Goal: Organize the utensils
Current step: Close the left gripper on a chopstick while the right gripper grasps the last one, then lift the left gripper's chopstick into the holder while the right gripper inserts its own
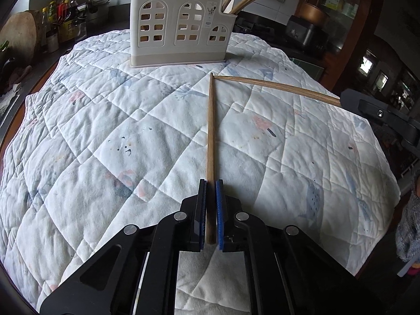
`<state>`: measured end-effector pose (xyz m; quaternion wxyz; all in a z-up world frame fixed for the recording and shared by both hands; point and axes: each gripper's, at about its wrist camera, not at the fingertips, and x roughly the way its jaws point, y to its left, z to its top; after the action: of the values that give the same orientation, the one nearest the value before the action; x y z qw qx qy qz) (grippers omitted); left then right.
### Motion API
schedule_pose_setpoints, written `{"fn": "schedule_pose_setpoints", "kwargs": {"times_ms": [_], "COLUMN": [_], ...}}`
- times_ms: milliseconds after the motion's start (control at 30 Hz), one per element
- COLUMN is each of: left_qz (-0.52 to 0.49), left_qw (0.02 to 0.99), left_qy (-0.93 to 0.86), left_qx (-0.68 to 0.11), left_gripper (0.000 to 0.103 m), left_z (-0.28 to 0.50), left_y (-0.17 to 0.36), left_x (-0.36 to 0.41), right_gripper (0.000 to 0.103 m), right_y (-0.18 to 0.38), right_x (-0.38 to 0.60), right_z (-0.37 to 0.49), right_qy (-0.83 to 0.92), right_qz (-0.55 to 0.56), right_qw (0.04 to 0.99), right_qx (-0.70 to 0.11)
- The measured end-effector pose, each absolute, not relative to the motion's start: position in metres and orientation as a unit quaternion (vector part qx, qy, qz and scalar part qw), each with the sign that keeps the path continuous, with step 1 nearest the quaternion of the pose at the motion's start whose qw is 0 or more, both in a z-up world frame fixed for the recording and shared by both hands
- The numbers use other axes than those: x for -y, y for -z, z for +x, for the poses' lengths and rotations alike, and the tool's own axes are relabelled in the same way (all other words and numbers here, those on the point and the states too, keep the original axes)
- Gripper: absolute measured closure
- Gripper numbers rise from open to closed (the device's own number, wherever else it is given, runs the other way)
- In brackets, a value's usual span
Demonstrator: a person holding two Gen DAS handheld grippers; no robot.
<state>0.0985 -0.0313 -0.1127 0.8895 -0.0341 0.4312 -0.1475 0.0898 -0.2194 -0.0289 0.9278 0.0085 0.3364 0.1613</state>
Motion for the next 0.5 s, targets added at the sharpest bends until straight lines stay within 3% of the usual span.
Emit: {"fn": "schedule_pose_setpoints", "kwargs": {"times_ms": [500], "left_qz": [-0.075], "left_qw": [0.919], "left_qy": [0.156], "left_qx": [-0.354], "left_gripper": [0.097], "left_z": [0.111], "left_y": [0.036], "left_x": [-0.003], "right_gripper": [0.096], "right_y": [-0.035], "right_x": [0.221], "right_z": [0.111], "right_qy": [-0.187], "right_qz": [-0.006], "right_qw": [0.94], "right_qx": [-0.285]}}
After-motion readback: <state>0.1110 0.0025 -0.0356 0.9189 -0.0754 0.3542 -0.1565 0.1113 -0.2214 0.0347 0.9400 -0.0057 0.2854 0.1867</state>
